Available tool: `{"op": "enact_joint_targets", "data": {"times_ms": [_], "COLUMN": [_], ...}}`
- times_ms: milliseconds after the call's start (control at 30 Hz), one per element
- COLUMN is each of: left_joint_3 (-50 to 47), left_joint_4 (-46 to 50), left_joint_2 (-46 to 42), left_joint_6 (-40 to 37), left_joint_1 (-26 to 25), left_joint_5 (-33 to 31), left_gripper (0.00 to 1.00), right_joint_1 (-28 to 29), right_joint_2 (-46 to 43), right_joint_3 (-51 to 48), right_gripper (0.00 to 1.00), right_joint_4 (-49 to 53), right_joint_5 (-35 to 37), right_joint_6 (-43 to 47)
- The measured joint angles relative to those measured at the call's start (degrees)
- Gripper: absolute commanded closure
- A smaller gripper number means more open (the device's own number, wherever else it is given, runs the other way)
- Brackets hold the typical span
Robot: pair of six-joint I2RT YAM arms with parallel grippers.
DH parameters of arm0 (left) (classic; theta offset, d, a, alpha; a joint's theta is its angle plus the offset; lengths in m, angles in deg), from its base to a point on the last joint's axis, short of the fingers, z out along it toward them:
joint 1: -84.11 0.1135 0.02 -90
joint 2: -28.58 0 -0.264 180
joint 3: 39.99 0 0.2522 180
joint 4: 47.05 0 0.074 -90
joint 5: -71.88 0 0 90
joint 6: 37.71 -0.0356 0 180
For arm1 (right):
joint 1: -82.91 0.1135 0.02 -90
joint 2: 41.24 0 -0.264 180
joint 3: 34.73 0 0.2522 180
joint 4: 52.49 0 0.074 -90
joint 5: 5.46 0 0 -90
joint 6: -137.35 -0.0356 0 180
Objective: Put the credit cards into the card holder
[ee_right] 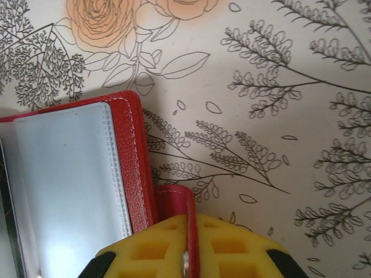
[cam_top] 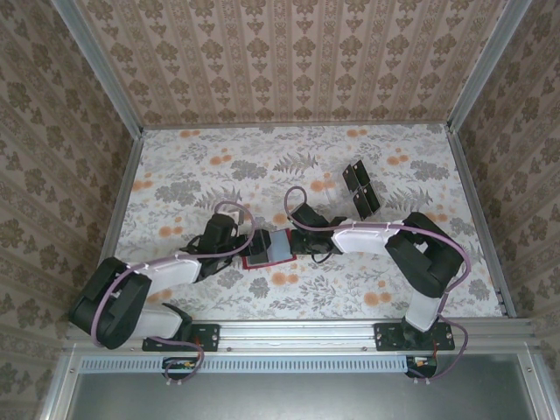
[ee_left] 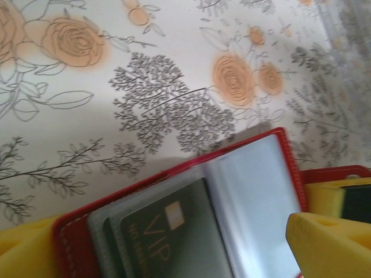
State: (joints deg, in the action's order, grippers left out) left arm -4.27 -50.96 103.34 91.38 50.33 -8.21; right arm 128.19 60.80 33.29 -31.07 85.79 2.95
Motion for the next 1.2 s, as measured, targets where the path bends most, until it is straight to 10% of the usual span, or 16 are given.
{"op": "enact_joint_targets", "data": {"times_ms": [400, 833, 1200], "left_joint_3": [2.08, 5.86, 7.74], "left_joint_4": [-4.24, -8.57, -8.57], "left_joint_2": [-3.04, 3.89, 8.07], "left_joint_6": [5.05, 7.30, 8.96], "left_joint_1": [-5.68, -8.70, -10.49], "left_joint_5": [0.37, 0.33, 0.09], "left_gripper": [0.00, 0.00, 0.00], "right_joint_1": [0.17, -1.97, -5.95], "right_joint_2": [0.48, -5.95, -22.08], "right_joint_3": [0.00, -3.98, -9.68], "right_gripper": [0.91, 0.50, 0.53], "right_joint_4": [-1.51, -0.44, 3.37], "right_joint_5": [-1.05, -3.52, -2.99], "right_joint_6": [-0.76, -0.74, -0.83]}}
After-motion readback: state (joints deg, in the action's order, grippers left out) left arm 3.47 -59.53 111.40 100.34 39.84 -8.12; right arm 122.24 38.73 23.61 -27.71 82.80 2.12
